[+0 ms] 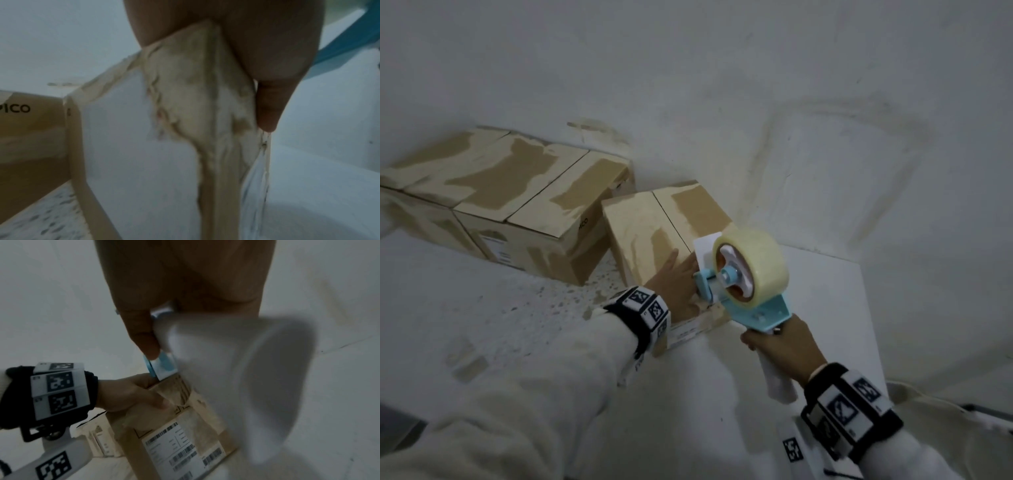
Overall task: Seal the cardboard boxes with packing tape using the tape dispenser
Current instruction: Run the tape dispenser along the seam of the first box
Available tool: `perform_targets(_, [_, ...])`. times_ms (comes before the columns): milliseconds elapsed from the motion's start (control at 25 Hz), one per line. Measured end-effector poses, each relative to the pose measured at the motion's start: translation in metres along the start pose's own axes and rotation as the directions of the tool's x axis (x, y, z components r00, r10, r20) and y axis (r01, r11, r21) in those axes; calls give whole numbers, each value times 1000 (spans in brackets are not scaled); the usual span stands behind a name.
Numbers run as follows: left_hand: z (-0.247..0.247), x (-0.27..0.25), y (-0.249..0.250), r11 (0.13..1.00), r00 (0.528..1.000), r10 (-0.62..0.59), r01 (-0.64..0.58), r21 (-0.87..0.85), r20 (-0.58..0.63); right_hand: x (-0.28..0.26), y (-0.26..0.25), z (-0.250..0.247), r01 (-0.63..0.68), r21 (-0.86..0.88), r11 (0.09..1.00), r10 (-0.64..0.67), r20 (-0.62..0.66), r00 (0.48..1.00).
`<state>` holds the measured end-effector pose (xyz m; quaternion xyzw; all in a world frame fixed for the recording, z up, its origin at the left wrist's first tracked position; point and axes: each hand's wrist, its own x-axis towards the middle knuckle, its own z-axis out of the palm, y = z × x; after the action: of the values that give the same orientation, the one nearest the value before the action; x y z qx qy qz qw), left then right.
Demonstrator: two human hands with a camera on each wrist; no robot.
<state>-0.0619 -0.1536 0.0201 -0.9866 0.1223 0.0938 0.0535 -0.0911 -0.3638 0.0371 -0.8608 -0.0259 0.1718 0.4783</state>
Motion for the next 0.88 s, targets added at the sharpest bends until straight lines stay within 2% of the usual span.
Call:
perform_targets(120, [0,1,2,1000,999,11,-10,-23,44,7,1,7,-45,169,985,42,21,999])
perform_targets(280, [0,1,2,1000,999,26,-25,-11,47,1,4,6,-10,149,989,12,-10,1000])
perform_targets(400, [4,3,1,999,998,51,-52,16,45,-18,21,0,-63,227,972,75,-41,996])
perform_targets(600, [9,5,-6,998,997,40,-37,-49,72,-30,49,-4,-153,306,940,163,-9,987])
perform_targets(680, [7,6,-6,988,996,34,-21,-155,86,-25,51,-3,-164,295,941,173,-4,985])
perform_targets(760, [6,9,1,965,997,-35,53,-257,73,-22,53,1,-178,290,941,189,-10,982])
perform_targets(880, [8,16,18,960,982,-181,187,-207,47,-16,54,12,-200,283,938,215,-21,976])
